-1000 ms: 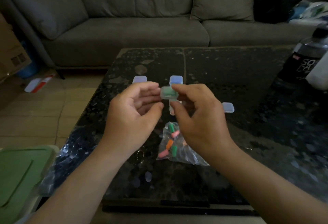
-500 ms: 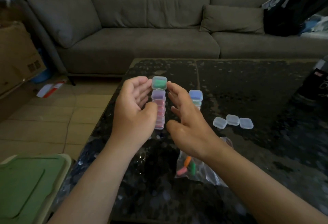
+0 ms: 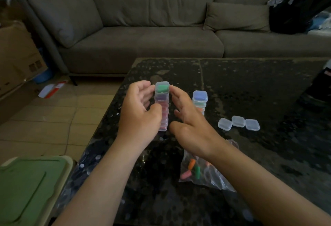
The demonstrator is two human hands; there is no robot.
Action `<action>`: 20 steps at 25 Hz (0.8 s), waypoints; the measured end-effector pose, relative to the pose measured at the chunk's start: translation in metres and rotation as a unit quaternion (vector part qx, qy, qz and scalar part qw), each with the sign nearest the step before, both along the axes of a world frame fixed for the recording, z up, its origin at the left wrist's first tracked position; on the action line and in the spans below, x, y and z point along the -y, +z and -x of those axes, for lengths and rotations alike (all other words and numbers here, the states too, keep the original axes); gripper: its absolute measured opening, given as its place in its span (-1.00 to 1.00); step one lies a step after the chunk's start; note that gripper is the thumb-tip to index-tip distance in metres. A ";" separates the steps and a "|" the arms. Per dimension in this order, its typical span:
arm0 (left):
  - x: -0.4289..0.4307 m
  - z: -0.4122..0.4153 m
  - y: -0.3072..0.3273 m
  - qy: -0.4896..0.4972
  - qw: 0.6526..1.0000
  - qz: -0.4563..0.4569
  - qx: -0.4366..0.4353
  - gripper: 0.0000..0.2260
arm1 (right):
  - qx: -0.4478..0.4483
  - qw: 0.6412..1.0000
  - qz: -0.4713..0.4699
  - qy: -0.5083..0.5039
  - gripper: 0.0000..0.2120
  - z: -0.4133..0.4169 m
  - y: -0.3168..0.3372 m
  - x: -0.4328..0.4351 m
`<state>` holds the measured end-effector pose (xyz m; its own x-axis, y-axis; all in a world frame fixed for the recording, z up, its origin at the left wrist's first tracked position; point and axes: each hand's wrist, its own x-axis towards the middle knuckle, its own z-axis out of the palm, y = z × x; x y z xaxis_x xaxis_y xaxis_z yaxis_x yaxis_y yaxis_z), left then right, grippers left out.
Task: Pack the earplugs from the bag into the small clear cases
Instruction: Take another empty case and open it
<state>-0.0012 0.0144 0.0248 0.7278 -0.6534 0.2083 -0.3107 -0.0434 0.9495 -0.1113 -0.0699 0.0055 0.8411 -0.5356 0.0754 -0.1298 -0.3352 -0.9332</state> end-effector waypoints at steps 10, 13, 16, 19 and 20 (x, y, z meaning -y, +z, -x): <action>0.000 -0.004 -0.001 -0.002 1.000 -0.011 -0.010 -0.50 | -0.004 1.000 -0.006 0.006 -0.16 -0.002 -0.007 0.001; 0.001 -0.005 -0.001 -0.002 1.000 -0.013 -0.010 -0.50 | -0.002 1.000 -0.014 0.008 -0.15 -0.002 -0.008 0.003; 0.001 -0.006 -0.002 -0.002 1.000 -0.010 -0.008 -0.50 | 0.003 1.000 -0.020 0.010 -0.14 -0.002 -0.007 0.002; 0.001 -0.006 -0.003 -0.004 1.000 -0.012 -0.008 -0.50 | 0.008 1.000 -0.025 0.011 -0.14 -0.002 -0.006 0.003; 0.001 -0.006 -0.003 -0.004 1.000 -0.012 -0.007 -0.50 | 0.011 1.000 -0.025 0.010 -0.14 -0.002 -0.006 0.003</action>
